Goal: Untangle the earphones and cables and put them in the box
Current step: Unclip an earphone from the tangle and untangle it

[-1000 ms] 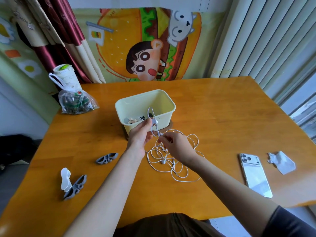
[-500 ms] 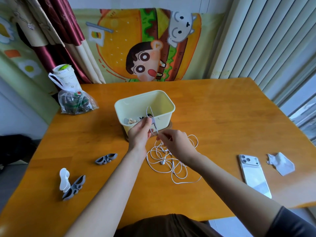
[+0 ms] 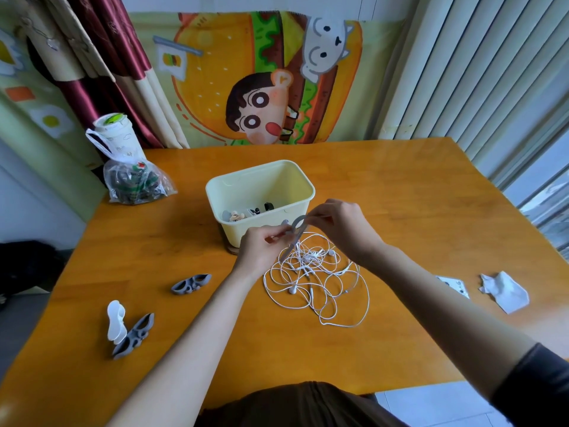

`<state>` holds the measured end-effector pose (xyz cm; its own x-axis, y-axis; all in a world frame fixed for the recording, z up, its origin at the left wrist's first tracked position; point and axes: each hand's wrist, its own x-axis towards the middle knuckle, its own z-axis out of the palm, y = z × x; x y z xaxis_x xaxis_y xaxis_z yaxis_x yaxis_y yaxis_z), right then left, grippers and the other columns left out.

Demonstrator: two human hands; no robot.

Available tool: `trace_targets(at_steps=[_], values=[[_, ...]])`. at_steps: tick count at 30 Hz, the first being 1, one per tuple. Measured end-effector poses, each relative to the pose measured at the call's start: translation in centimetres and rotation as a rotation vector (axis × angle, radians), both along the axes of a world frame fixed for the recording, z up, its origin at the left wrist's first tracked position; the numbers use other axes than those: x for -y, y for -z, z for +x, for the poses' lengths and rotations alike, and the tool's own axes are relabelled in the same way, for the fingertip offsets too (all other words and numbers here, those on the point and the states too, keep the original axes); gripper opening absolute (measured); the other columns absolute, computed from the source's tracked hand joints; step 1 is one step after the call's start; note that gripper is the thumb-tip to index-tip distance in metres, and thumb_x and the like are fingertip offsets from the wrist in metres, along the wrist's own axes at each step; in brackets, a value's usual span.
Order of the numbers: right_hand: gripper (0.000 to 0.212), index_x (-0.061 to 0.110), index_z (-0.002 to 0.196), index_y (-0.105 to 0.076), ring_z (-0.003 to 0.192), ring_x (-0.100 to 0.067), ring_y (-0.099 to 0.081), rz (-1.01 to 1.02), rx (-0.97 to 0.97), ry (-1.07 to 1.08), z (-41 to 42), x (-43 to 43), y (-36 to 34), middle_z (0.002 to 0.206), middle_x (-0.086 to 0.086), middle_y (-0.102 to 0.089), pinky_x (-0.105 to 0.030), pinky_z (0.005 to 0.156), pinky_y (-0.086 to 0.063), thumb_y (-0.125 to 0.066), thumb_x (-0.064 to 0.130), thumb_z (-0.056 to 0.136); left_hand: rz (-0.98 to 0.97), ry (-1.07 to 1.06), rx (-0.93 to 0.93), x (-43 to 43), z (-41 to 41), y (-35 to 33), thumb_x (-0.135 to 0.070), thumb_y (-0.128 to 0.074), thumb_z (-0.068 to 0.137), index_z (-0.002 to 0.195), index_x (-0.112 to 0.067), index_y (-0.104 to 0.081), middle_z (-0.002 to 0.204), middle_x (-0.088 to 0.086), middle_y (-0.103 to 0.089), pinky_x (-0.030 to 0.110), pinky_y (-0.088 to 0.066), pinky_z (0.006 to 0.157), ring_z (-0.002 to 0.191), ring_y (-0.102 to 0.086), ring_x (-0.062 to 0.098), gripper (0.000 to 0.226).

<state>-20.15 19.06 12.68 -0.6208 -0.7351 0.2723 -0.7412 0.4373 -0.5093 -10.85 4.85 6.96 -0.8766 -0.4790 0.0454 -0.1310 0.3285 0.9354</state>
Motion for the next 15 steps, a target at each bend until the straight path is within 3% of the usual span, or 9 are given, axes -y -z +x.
trace_targets(at_steps=[2,5,8,12,15], values=[[0.015,0.007,0.095,-0.074,0.071,-0.007,-0.05,-0.021,-0.026,0.004,-0.1,-0.2,0.1,0.088,-0.004,-0.065,-0.003,0.061,-0.036,-0.063,0.015,0.089,0.022,0.049,-0.008,0.2,0.0,-0.3,-0.017,-0.068,0.087,0.105,-0.017,-0.072,0.093,-0.008,-0.069,0.008,-0.045,0.082,0.088,-0.06,-0.007,0.019],[0.015,0.007,0.095,-0.074,0.073,-0.008,-0.052,-0.038,-0.029,0.015,-0.1,-0.2,0.4,0.088,-0.003,-0.064,-0.01,0.066,-0.04,-0.062,0.014,0.089,0.029,0.082,0.004,0.6,0.2,-0.7,-0.016,-0.067,0.087,0.11,-0.014,-0.07,0.095,-0.012,-0.066,0.003,-0.044,0.078,0.086,-0.059,-0.013,0.023],[0.017,0.006,0.096,-0.073,0.07,-0.006,-0.052,0.008,0.025,0.025,-0.3,-0.2,0.6,0.085,0.0,-0.062,-0.011,0.064,-0.042,-0.06,0.016,0.09,0.038,0.145,0.044,1.0,0.4,-0.8,-0.02,-0.068,0.086,0.114,-0.01,-0.069,0.108,-0.007,-0.068,0.001,-0.043,0.078,0.09,-0.056,-0.015,0.03],[0.022,0.005,0.089,-0.07,0.057,-0.003,-0.048,0.067,0.283,0.014,-1.1,-0.1,0.5,0.067,0.008,-0.056,-0.011,0.053,-0.039,-0.058,0.023,0.092,0.152,0.236,0.07,1.4,0.9,-1.2,-0.024,-0.067,0.083,0.117,-0.012,-0.068,0.117,-0.007,-0.067,0.017,-0.048,0.09,0.108,-0.059,0.0,0.036],[0.027,0.006,0.074,-0.064,0.049,-0.004,-0.042,0.044,0.459,-0.012,-1.3,-0.2,0.5,0.058,0.002,-0.05,-0.012,0.049,-0.034,-0.055,0.023,0.093,0.373,0.304,-0.029,0.9,1.2,-1.8,-0.013,-0.061,0.083,0.113,-0.019,-0.067,0.103,-0.013,-0.072,0.017,-0.05,0.08,0.1,-0.064,0.001,0.031]])
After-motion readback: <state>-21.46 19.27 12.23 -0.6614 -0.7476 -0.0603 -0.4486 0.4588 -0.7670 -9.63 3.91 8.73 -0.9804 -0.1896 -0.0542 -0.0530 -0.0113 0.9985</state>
